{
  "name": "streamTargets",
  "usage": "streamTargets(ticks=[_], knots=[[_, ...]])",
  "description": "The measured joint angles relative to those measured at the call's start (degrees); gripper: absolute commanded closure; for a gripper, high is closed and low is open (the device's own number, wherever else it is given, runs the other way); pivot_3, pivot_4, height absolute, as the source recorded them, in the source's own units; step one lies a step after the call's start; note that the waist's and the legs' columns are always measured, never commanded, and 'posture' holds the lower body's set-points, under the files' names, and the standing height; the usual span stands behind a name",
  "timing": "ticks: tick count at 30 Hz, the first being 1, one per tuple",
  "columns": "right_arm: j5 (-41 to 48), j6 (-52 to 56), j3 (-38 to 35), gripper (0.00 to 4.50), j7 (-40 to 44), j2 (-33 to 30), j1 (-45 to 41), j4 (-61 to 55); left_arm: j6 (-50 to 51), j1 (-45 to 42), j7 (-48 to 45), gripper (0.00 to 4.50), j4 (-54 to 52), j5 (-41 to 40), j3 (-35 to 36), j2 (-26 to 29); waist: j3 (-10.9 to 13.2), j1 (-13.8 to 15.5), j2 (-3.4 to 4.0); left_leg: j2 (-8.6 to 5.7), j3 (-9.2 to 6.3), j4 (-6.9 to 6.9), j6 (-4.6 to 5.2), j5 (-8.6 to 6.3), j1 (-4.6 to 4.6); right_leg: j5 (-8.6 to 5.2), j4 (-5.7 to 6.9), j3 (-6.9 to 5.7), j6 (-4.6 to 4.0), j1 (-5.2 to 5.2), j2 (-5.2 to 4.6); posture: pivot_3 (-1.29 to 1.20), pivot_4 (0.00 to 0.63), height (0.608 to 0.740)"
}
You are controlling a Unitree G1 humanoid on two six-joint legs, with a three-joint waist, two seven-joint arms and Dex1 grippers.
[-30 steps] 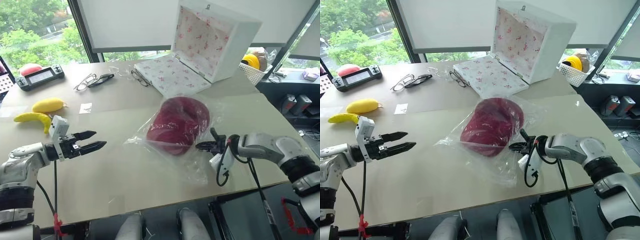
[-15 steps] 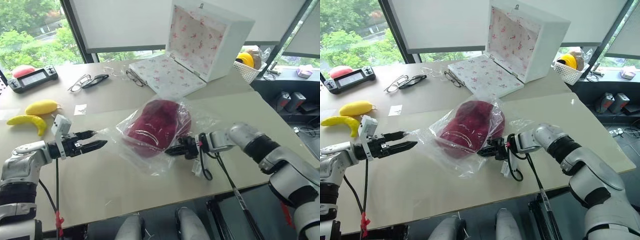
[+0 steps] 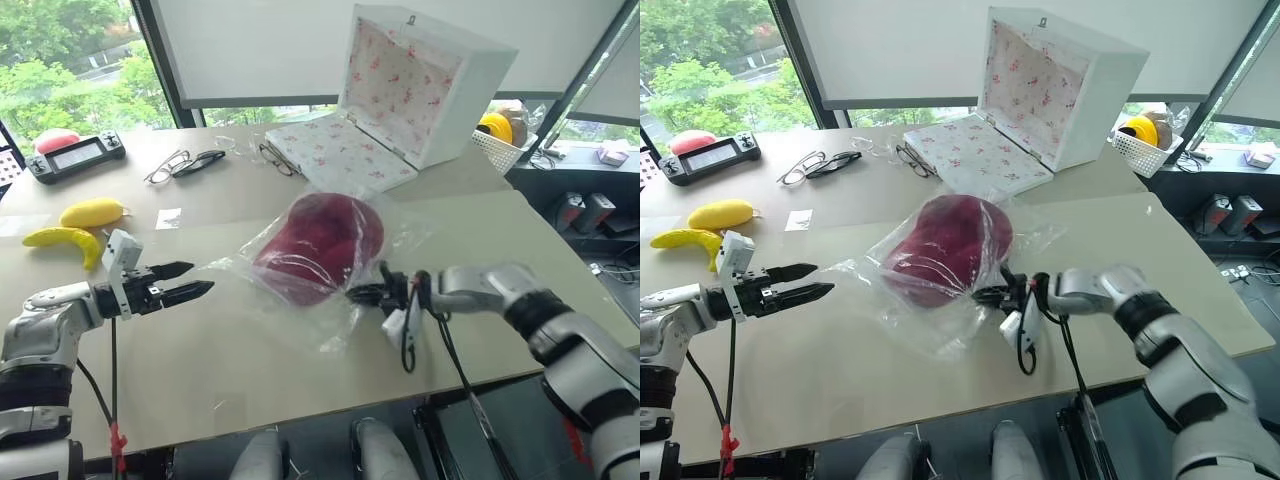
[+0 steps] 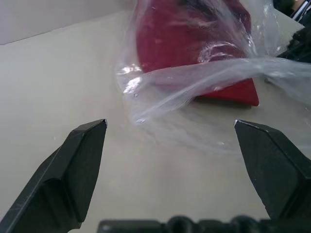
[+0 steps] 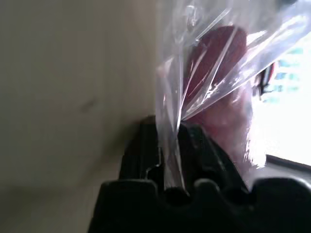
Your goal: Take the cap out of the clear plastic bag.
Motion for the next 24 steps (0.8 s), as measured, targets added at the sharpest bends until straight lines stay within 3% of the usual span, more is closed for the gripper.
streamTargets(ticks=[8, 15, 17, 20, 24], knots=[[16.4, 14.8, -9.2, 0.02, 20.2, -6.1, 11.3, -17.7, -1.7, -3.3, -1.1, 0.0, 2.5, 1.2, -2.2, -1.4, 0.0, 1.1, 0.03, 0.03, 0.03, 0.05, -0.01, 0.0, -0.13, -0.01, 0.07, -0.04, 0.01, -0.11, 0.05, 0.0, 0.15, 0.74], [36.6, 42.6, -17.8, 0.02, 38.5, -14.8, 25.7, -40.8, -2.5, -5.6, -1.8, 0.0, 5.1, 2.8, -3.7, -2.1, 0.0, 2.4, 0.06, 0.04, 0.03, 0.09, -0.01, 0.0, -0.51, -0.01, 0.02, -0.19, 0.01, -0.38, 0.03, 0.0, 0.15, 0.74], [55.0, 58.7, -20.9, 0.02, 40.9, -19.5, 33.1, -54.7, -4.2, -6.3, -2.3, 0.0, 6.2, 4.0, -4.8, -2.7, 0.2, 2.6, 0.29, 0.13, -0.05, 0.11, 0.0, 0.0, -0.71, 0.0, 0.02, -0.24, 0.0, -0.52, -0.06, 0.0, 0.15, 0.74], [79.7, 75.7, -26.6, 0.02, 36.6, -18.8, 35.0, -71.3, -6.9, -9.1, -2.7, 0.0, 7.6, 6.0, -7.0, -4.1, 0.2, 2.3, 0.27, 0.34, -0.08, 0.13, 0.01, -0.02, -0.72, 0.02, -0.05, -0.25, -0.02, -0.4, -0.05, 0.0, 0.15, 0.74], [93.7, 89.2, -31.5, 0.02, 24.0, -13.3, 32.8, -76.5, -9.7, -10.9, -4.7, 0.0, 7.5, 7.9, -9.6, -4.7, 0.2, 2.4, 0.18, 0.38, 0.0, 0.27, 0.01, -0.02, -0.64, -0.24, -0.11, -0.26, 0.41, -0.29, -0.05, 0.0, 0.15, 0.74]])
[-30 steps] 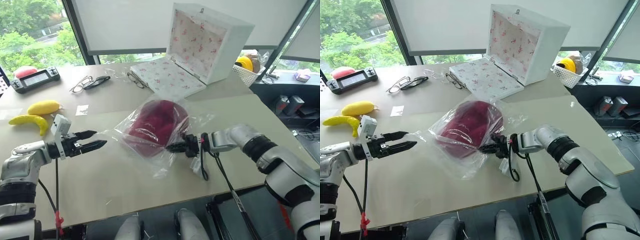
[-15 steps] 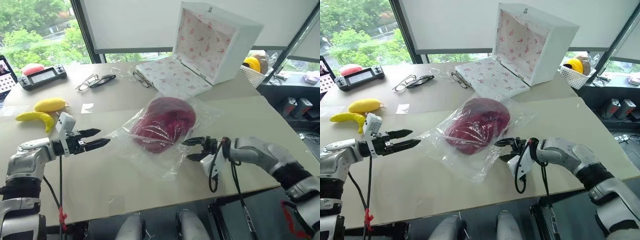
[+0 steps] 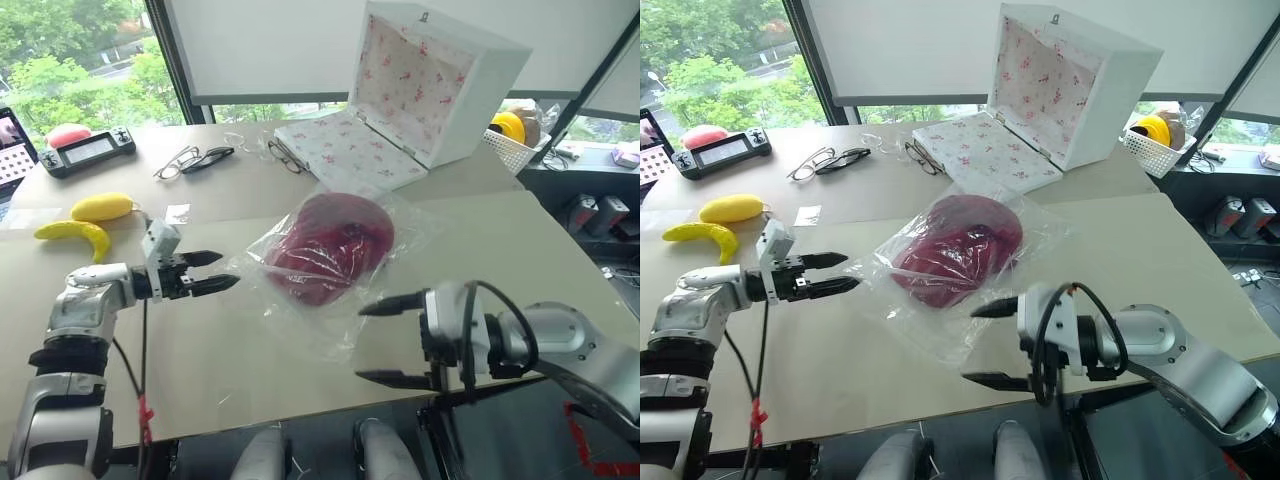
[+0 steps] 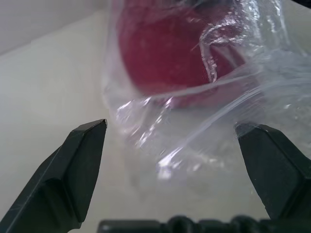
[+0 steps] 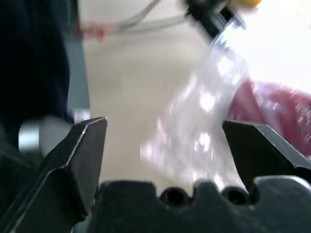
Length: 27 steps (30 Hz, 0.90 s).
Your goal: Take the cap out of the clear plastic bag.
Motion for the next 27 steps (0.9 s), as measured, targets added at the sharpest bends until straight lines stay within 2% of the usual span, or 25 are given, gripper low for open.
streamTargets(ticks=[5, 7, 14, 17, 21, 26, 27], knots=[[3.3, 11.0, 0.0, 0.02, -17.2, 11.6, -6.7, 1.0, -1.2, -2.7, -1.9, 0.0, 0.2, 1.0, -2.3, -1.7, 0.0, 0.1, 0.0, -0.14, -0.04, 0.02, 0.0, 0.0, -0.2, 0.26, 0.14, 0.01, -0.43, -0.29, 0.02, 0.0, 0.15, 0.74], [3.1, 14.5, 0.4, 0.02, -21.3, 14.5, -8.0, 1.0, -2.1, -3.3, -2.3, 0.0, 0.1, 1.6, -3.1, -2.1, 0.0, 0.1, 0.0, -0.2, -0.04, 0.02, 0.0, 0.0, -0.27, 0.27, 0.14, -0.02, -0.43, -0.36, 0.02, 0.0, 0.15, 0.74], [2.7, 20.6, 0.7, 0.02, -25.0, 18.0, -7.9, 0.6, -4.7, -3.3, -2.6, 0.0, 0.1, 3.2, -4.1, -3.1, 0.0, 0.0, 0.01, -0.36, -0.04, 0.23, 0.07, -0.04, -0.87, 0.32, 0.26, 0.0, -0.4, -0.9, 0.01, 0.0, 0.15, 0.74], [2.5, 21.9, -0.3, 0.0, -25.9, 18.7, -7.2, -0.1, -6.8, -3.8, -2.9, 0.74, 0.4, 4.5, -4.9, -3.4, 0.0, 0.0, 0.01, -0.34, -0.01, 0.27, 0.07, -0.03, -0.87, 0.34, 0.31, -0.02, -0.43, -0.9, 0.04, 0.0, 0.15, 0.74], [3.4, 23.6, -3.1, 0.0, -29.5, 19.9, -4.1, -2.9, -15.1, -6.9, -5.2, 2.21, 2.8, 8.3, -8.8, -5.9, 0.0, 0.6, 0.01, -0.35, 0.09, 0.56, 0.08, -0.04, -0.96, 0.37, 0.3, -0.17, -0.41, -0.79, 0.05, 0.0, 0.15, 0.74], [3.5, 24.5, -5.2, 0.0, -30.9, 20.1, -3.0, -4.2, -17.8, -8.6, -6.9, 3.88, 4.9, 9.3, -9.5, -6.4, 0.0, -0.1, 0.01, -0.36, 0.05, 0.64, 0.16, -0.08, -0.98, 0.39, 0.3, -0.12, -0.36, -0.79, 0.05, 0.0, 0.15, 0.74], [3.5, 24.7, -5.4, 0.0, -31.0, 20.1, -2.8, -4.3, -18.4, -8.9, -7.1, 4.36, 5.0, 9.4, -9.7, -6.7, 0.0, -0.1, 0.01, -0.36, 0.06, 0.64, 0.16, -0.08, -0.98, 0.39, 0.31, -0.12, -0.36, -0.79, 0.06, 0.0, 0.15, 0.74]])
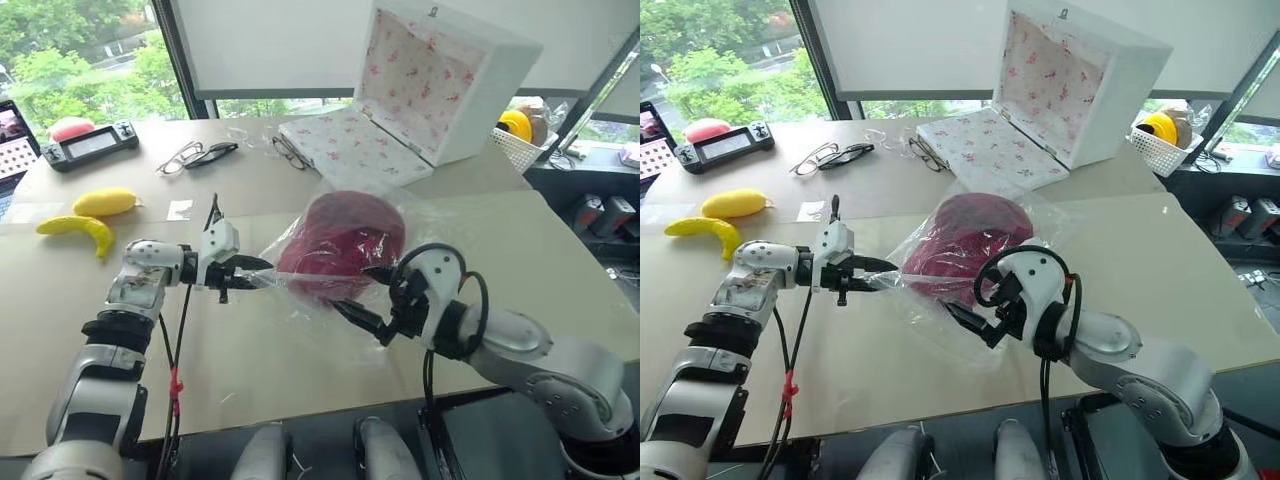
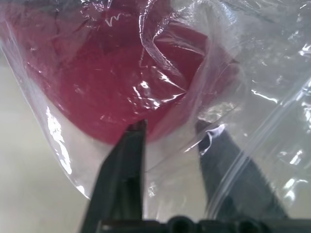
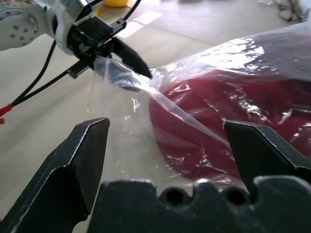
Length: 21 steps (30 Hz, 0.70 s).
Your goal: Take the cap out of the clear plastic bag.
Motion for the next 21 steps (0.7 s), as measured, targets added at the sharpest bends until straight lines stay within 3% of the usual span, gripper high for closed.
streamTargets(ticks=[7, 16, 21], knots=[[2.4, 0.6, -2.5, 0.0, -0.2, 0.6, 0.5, -1.8, -0.1, -0.2, -1.4, 4.44, -0.8, 0.3, -0.9, -2.1, 0.0, 0.0, 0.0, 0.0, -0.02, 0.05, 0.0, 0.0, -0.01, 0.0, 0.0, 0.0, 0.01, 0.02, 0.0, 0.0, 0.15, 0.74], [18.2, -1.1, -8.8, 0.0, -0.2, 0.7, -4.8, -2.3, 6.5, -7.6, -1.5, 4.44, -3.8, 0.2, -3.2, -8.0, 0.0, 0.1, 0.0, -0.03, -0.05, 0.13, 0.05, -0.03, 0.01, 0.03, -0.05, -0.03, 0.07, 0.14, -0.01, 0.0, 0.15, 0.74], [22.5, -1.4, -9.0, 0.0, -1.1, -1.3, -4.8, -2.0, 9.4, -8.7, -0.6, 4.44, -4.1, 0.3, -3.4, -9.8, 0.0, -0.1, 0.01, 0.0, -0.05, 0.13, 0.11, -0.06, 0.05, 0.03, 0.0, 0.02, 0.07, 0.14, 0.04, 0.0, 0.15, 0.74]])
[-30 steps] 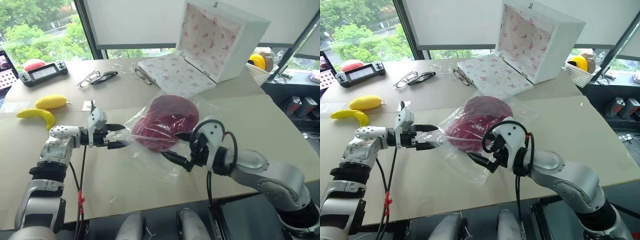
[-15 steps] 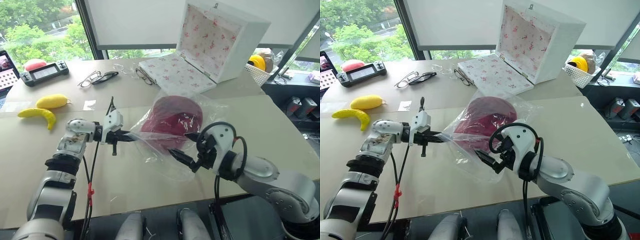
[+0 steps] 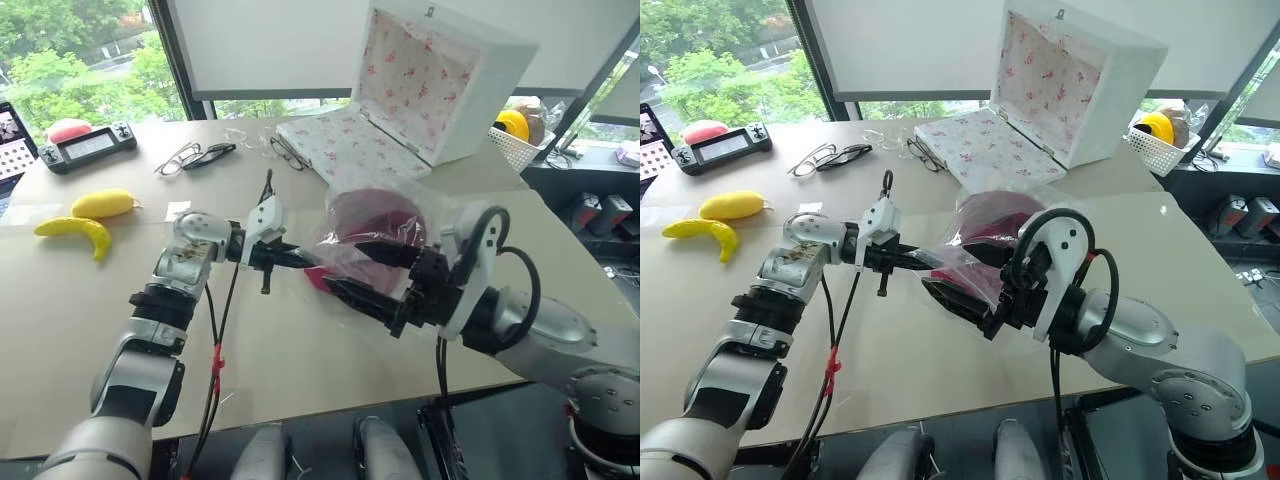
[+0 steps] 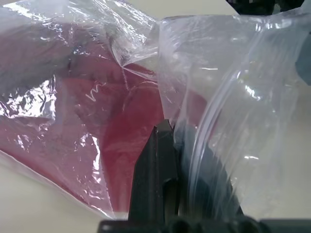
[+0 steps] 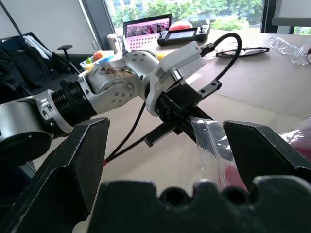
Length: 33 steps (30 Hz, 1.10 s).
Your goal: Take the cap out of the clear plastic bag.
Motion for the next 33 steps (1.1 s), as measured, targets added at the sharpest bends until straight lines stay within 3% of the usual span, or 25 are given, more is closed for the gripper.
streamTargets(ticks=[9, 13, 22, 26, 29, 33], knots=[[1.7, 0.3, 6.7, 0.0, 0.6, 2.2, -2.0, 3.9, 5.4, -6.0, 6.3, 4.44, 0.6, 1.4, -2.0, -8.2, 0.0, 0.1, 0.0, -0.05, 0.01, 0.11, 0.07, -0.04, 0.07, 0.03, -0.1, 0.0, 0.08, 0.2, -0.03, 0.0, 0.15, 0.74], [-4.0, 0.7, 8.0, 0.0, 0.3, 1.6, -2.3, 8.8, 5.3, -6.6, 5.5, 4.44, 0.6, 1.3, -2.2, -8.6, 0.0, 0.0, 0.0, -0.05, 0.04, 0.1, 0.08, -0.05, 0.14, 0.03, -0.11, 0.03, 0.08, 0.25, -0.02, 0.0, 0.15, 0.74], [-29.7, 1.8, 12.5, 0.0, -2.5, -5.9, 2.6, 11.5, 9.5, -2.6, 4.9, 4.44, -5.5, 0.4, -1.3, -2.2, 0.0, 0.0, 0.02, -0.04, 0.07, 0.08, 0.08, -0.05, 0.06, 0.02, -0.09, 0.03, 0.08, 0.15, -0.01, 0.0, 0.15, 0.74], [-36.9, 1.8, 15.0, 0.0, -2.5, -5.0, 3.3, 8.7, 17.1, -1.4, 8.3, 4.44, -12.1, -3.3, 3.1, 0.9, 0.0, -0.2, 0.03, 0.0, -0.05, 0.07, 0.08, -0.05, 0.08, 0.0, -0.1, 0.04, 0.12, 0.15, 0.01, 0.0, 0.15, 0.74], [-39.9, 1.6, 15.1, 0.0, -2.6, -0.9, 3.8, 8.5, 21.8, 1.0, 10.9, 4.44, -18.9, -5.5, 6.6, 4.6, 0.0, -0.5, 0.07, 0.02, -0.09, 0.03, 0.09, -0.06, 0.14, 0.0, -0.1, 0.14, 0.11, 0.14, 0.03, 0.0, 0.15, 0.74], [-46.9, 0.5, 16.7, 0.0, -1.9, -0.4, 2.5, 9.8, 27.3, 8.6, 15.2, 4.44, -23.5, -6.8, 11.3, 11.1, 0.0, -0.8, 0.12, 0.01, -0.05, 0.03, 0.08, -0.06, 0.24, 0.0, -0.04, 0.2, 0.12, 0.14, 0.04, 0.0, 0.15, 0.74]])
